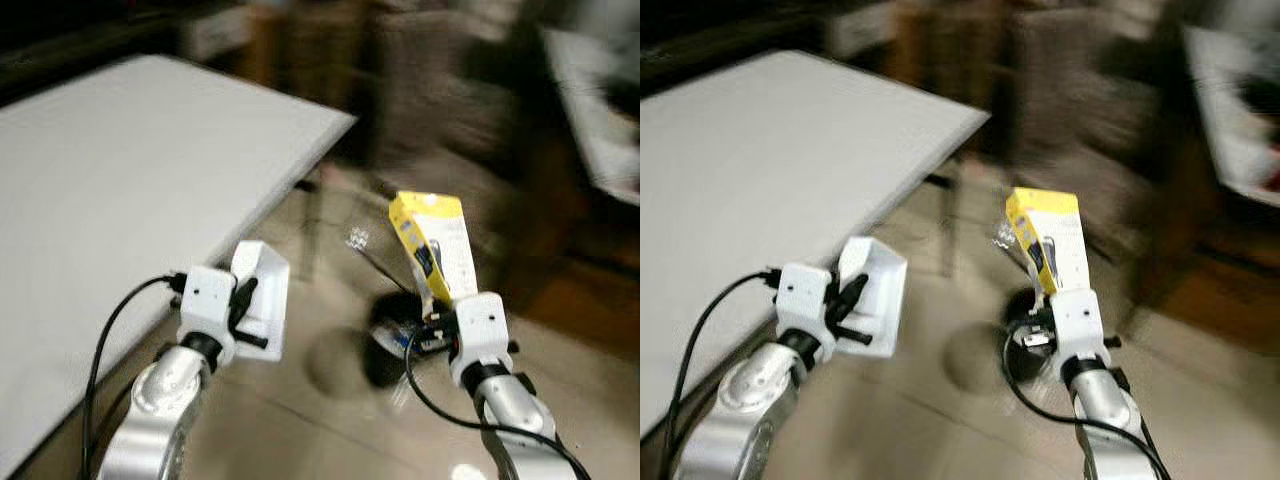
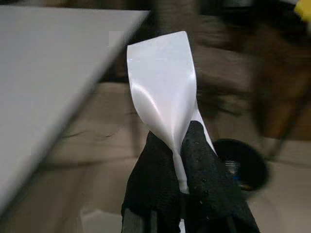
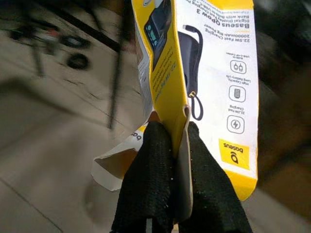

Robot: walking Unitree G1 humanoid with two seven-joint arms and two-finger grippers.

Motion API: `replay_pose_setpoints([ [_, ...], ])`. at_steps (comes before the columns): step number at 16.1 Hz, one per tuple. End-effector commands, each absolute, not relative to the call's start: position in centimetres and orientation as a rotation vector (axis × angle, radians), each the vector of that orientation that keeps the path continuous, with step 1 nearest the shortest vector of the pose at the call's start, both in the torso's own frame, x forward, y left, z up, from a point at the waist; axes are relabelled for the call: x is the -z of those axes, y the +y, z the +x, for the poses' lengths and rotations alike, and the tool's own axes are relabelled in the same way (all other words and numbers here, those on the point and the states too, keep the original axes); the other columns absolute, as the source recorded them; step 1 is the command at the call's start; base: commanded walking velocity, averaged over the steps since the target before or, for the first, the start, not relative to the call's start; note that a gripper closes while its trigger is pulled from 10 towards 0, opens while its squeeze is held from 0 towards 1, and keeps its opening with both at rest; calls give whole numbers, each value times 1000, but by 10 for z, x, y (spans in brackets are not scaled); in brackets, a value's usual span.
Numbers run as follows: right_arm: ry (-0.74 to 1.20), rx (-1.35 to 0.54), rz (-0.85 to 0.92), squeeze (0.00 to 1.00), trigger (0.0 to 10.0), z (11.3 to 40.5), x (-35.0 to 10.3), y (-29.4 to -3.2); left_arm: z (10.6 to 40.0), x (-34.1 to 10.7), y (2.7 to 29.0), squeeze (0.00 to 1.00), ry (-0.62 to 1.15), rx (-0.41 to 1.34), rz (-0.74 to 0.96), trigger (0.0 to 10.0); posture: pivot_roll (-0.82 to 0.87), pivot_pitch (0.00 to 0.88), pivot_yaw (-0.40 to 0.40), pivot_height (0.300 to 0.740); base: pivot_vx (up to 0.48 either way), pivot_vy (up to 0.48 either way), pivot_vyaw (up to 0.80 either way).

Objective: Picking trash to rubbish bin

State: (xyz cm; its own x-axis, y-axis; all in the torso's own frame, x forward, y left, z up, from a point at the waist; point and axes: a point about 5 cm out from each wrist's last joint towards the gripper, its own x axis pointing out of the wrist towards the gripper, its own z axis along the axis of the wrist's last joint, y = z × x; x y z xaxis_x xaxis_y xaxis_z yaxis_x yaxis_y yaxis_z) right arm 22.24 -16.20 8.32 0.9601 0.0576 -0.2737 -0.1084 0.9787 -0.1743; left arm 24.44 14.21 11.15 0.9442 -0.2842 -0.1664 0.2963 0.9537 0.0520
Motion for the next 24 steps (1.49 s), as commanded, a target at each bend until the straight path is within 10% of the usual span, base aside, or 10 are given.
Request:
replay_pose_setpoints([
  [1,290,-67,-176,0,10000,222,-81,-164,244,-109,141,0,159,305,103,10000,-40,11,-82,740,0,0,-800],
  [24,532,-281,-164,0,10000,212,-31,-144,251,-75,140,0,242,369,200,10000,-43,0,-46,740,289,0,-200],
])
